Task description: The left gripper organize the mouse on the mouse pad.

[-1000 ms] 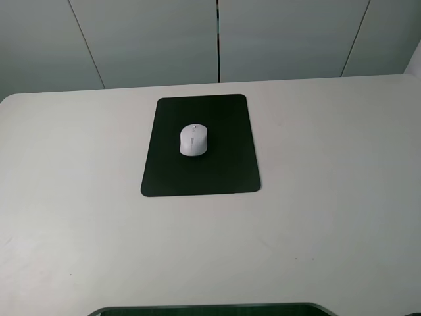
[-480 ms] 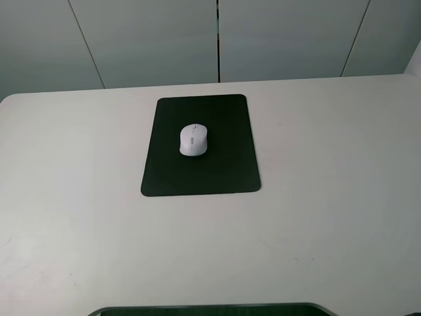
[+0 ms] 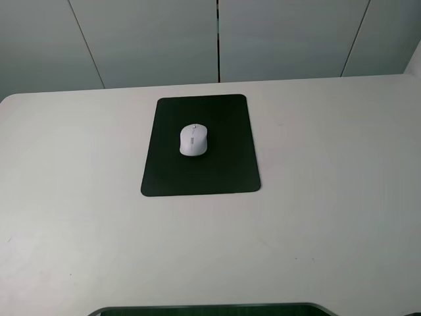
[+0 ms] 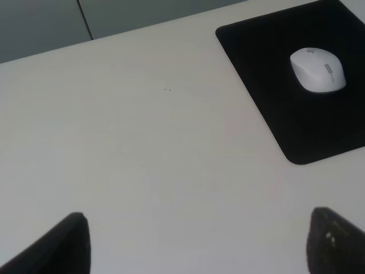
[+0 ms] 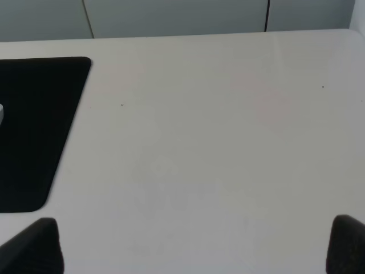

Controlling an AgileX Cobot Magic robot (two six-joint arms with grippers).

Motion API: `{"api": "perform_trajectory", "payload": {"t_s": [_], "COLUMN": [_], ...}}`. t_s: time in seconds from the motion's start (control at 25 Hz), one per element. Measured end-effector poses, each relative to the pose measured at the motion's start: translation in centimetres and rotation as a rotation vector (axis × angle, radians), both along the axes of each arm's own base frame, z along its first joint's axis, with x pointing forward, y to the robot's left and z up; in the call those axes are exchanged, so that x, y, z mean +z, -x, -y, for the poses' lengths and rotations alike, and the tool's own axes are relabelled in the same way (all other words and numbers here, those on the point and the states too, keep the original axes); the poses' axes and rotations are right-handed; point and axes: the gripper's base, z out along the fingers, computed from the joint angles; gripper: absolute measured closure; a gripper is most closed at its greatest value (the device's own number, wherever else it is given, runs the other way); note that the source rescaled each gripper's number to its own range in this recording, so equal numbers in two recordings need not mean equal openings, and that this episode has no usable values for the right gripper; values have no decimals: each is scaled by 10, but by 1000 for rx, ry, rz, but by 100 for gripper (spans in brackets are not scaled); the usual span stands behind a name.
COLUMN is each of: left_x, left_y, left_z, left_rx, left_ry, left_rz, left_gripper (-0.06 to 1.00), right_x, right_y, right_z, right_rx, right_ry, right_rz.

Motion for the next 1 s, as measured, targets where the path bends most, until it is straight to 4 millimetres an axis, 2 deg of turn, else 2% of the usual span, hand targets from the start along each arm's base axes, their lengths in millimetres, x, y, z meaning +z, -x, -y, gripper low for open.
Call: {"api": "perform_trajectory", "payload": {"t_s": [1.0], "left_x": [0], "left_y": [0], "left_z": [0], "left_rx": [-1], "left_ry": [2], "left_rz": [0], "left_gripper": [6], "right_x": [0], "right_y": [0], "right_z": [0], "right_rx": [0], "right_ry": [0], "right_rz": [0]}}
